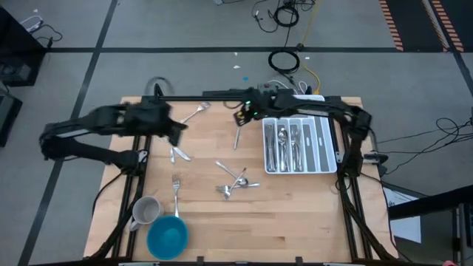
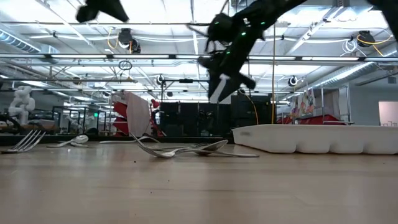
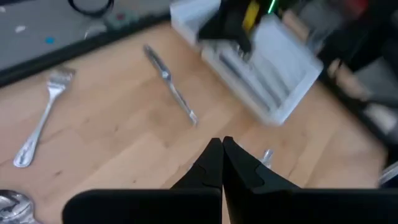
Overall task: Sort silverware
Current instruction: Put the table knife into the silverware tray
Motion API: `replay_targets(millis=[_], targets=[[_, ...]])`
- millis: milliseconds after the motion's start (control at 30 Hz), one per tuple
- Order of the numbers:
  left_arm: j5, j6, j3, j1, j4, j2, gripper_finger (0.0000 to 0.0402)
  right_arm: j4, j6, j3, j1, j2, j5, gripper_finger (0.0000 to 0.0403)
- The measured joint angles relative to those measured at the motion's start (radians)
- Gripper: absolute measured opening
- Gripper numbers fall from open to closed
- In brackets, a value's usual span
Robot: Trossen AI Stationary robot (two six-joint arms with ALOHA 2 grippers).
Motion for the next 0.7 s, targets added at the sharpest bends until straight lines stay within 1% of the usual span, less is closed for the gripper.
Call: replay_targets(millis=[100,200,333,433,533,600,700], targets=[[-0.012,-0.016,0.0,0.0,-0.02,-0.111,0.0,-0.083,0.048,0.12,0.027,0.116,-0.007,0.0186],[-0.016,-0.016,0.0,0.001,-0.048,-0.186,0.0,-0.203,0.078,0.285,0.049,0.235,-0.016,0.0189],[-0.013,-0.015,0.0,0.001,-0.119,-0.246,0.0,-0.375,0.106,0.514,0.078,0.386,-0.003,0.0187],[0.003,-0.01,0.0,0.001,-0.179,-0.275,0.0,-0.493,0.15,0.653,0.092,0.489,0.002,0.0186],[0.016,0.016,0.0,0.001,-0.221,-0.297,0.0005,-0.615,0.192,0.73,0.102,0.563,0.002,0.0186],[0.034,0.046,0.0,0.001,-0.223,-0.307,0.0007,-0.665,0.218,0.734,0.105,0.596,-0.028,0.0188],[0.058,0.088,0.0,0.001,-0.222,-0.318,0.0008,-0.643,0.261,0.733,0.111,0.633,-0.101,0.0202]])
